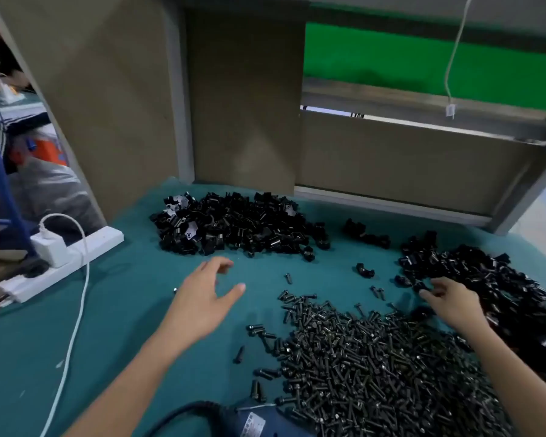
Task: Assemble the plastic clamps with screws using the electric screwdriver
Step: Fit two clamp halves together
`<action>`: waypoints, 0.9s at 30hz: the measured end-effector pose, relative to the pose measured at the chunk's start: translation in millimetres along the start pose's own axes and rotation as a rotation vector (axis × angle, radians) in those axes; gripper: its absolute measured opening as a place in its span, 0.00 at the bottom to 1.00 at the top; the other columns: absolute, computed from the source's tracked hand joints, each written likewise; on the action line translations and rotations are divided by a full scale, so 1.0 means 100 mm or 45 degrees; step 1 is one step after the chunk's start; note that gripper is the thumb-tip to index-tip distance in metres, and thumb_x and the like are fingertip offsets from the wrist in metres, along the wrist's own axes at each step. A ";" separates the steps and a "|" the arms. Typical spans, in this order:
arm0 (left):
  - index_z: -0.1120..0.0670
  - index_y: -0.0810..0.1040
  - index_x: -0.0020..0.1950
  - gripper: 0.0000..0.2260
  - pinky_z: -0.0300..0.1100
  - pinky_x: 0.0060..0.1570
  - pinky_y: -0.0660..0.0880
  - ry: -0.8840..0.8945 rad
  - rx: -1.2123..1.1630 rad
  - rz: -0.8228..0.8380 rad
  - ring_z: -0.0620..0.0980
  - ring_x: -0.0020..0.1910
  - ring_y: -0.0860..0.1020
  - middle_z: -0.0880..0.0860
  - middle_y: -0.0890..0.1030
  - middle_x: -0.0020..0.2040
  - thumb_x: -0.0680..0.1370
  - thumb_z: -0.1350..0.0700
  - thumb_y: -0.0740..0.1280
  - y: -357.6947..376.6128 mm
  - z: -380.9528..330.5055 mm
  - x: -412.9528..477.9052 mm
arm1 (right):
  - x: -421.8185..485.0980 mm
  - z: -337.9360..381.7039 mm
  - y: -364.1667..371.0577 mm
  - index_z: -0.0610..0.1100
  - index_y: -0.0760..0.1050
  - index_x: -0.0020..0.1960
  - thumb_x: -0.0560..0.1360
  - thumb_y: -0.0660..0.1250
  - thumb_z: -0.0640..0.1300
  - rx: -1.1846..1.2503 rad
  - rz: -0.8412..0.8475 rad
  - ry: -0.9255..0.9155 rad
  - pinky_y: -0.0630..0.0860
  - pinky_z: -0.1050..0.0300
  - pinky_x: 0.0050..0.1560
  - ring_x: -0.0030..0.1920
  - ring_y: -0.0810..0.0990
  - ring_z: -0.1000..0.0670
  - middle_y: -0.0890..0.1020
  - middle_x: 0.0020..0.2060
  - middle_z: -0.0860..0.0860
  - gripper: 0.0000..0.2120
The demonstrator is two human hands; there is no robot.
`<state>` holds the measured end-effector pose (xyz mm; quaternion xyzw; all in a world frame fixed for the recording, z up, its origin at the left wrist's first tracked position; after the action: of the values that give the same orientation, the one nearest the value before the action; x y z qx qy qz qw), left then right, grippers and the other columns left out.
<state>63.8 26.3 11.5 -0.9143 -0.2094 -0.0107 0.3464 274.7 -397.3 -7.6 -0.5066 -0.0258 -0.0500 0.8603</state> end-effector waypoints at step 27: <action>0.54 0.79 0.64 0.17 0.49 0.49 0.77 -0.288 0.378 -0.256 0.57 0.59 0.78 0.56 0.80 0.59 0.76 0.57 0.73 0.14 0.82 1.38 | -0.38 0.08 0.01 0.48 0.78 0.48 0.73 0.74 0.41 0.410 -0.291 -0.057 0.78 0.62 0.48 0.45 0.82 0.46 0.82 0.40 0.53 0.06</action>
<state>185.1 121.6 -36.6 -0.8231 -0.3364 0.0886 0.4488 237.0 -387.3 -8.0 -0.3571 -0.1099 -0.1312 0.9183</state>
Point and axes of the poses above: each hand's wrist, its own x-axis towards the middle knuckle, its own y-axis out of the palm, z = x × y, the point moved 7 cm from there along x, towards the middle knuckle
